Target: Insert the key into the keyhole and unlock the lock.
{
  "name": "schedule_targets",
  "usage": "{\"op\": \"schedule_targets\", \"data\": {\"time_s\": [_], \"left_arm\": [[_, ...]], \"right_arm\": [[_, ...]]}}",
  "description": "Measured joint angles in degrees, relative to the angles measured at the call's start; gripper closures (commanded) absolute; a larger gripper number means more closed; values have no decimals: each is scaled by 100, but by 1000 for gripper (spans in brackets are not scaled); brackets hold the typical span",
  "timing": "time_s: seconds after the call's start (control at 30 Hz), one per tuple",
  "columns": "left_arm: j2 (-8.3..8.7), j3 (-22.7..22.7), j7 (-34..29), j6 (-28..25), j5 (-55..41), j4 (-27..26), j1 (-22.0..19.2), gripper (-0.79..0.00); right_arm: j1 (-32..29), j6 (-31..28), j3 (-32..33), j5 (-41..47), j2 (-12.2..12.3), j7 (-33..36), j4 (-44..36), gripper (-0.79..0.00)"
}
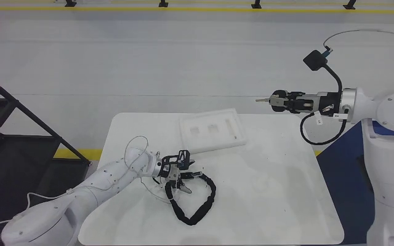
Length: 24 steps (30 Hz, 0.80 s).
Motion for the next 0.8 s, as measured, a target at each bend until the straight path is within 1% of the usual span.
{"op": "schedule_targets", "data": {"time_s": [0.13, 0.4, 0.43, 0.47, 0.53, 0.67, 0.73, 0.8], "left_arm": [[-94, 13, 275, 58, 326, 164, 0, -785], [-319, 24, 531, 91, 626, 524, -16, -779], [-354, 26, 562, 93, 656, 586, -14, -757], [-380, 29, 578, 92, 682, 631, -14, -699], [-438, 34, 613, 85, 743, 725, -17, -674], [-529, 37, 715, 85, 864, 870, -28, -456], [-572, 35, 774, 86, 920, 943, -34, -243], [-608, 32, 815, 99, 975, 995, -45, -102]], "right_arm": [[0, 0, 0, 0, 0, 0, 0, 0], [0, 0, 0, 0, 0, 0, 0, 0], [0, 0, 0, 0, 0, 0, 0, 0], [0, 0, 0, 0, 0, 0, 0, 0], [0, 0, 0, 0, 0, 0, 0, 0], [0, 0, 0, 0, 0, 0, 0, 0], [0, 0, 0, 0, 0, 0, 0, 0], [0, 0, 0, 0, 0, 0, 0, 0]]}}
